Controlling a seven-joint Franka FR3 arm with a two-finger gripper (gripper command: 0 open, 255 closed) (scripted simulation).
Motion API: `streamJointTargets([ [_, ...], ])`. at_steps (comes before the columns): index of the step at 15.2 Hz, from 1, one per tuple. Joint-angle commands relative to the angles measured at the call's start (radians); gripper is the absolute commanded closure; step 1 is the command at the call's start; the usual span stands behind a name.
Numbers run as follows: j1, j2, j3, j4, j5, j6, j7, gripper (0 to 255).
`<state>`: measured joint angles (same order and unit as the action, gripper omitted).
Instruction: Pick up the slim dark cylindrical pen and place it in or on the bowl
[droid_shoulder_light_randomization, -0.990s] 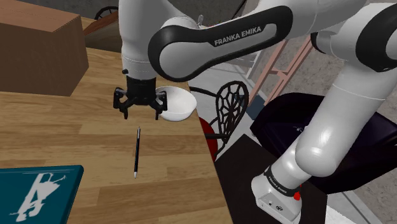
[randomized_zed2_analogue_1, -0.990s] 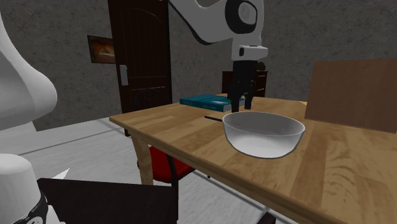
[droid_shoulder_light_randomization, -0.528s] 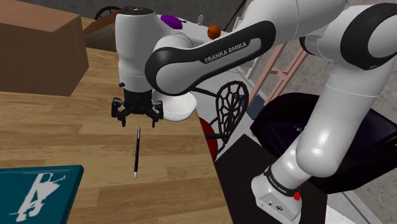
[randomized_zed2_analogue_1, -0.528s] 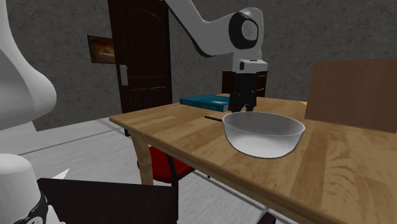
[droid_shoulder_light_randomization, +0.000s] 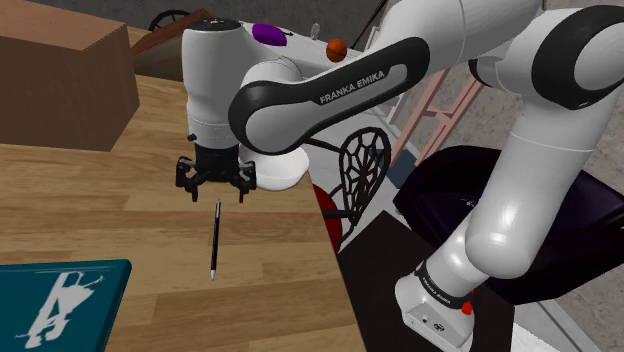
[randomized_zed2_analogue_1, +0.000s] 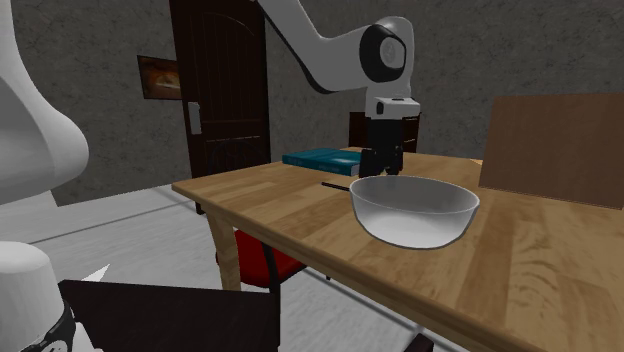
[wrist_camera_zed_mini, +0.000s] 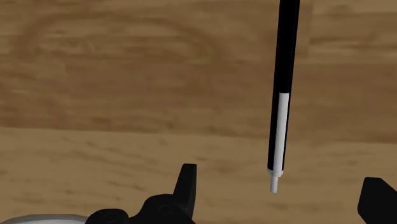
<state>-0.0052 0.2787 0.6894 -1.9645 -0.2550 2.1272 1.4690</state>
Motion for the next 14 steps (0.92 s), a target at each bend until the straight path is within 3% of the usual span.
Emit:
streamJointTargets([
  [1,0.0,0.0,0.0,0.0,0.0,0.0,0.0,255],
  [10,0.0,0.0,0.0,0.0,0.0,0.0,0.0,255],
  [14,-0.008,-0.029,0.01,0.023,0.026,-0.044,-0.018,255],
])
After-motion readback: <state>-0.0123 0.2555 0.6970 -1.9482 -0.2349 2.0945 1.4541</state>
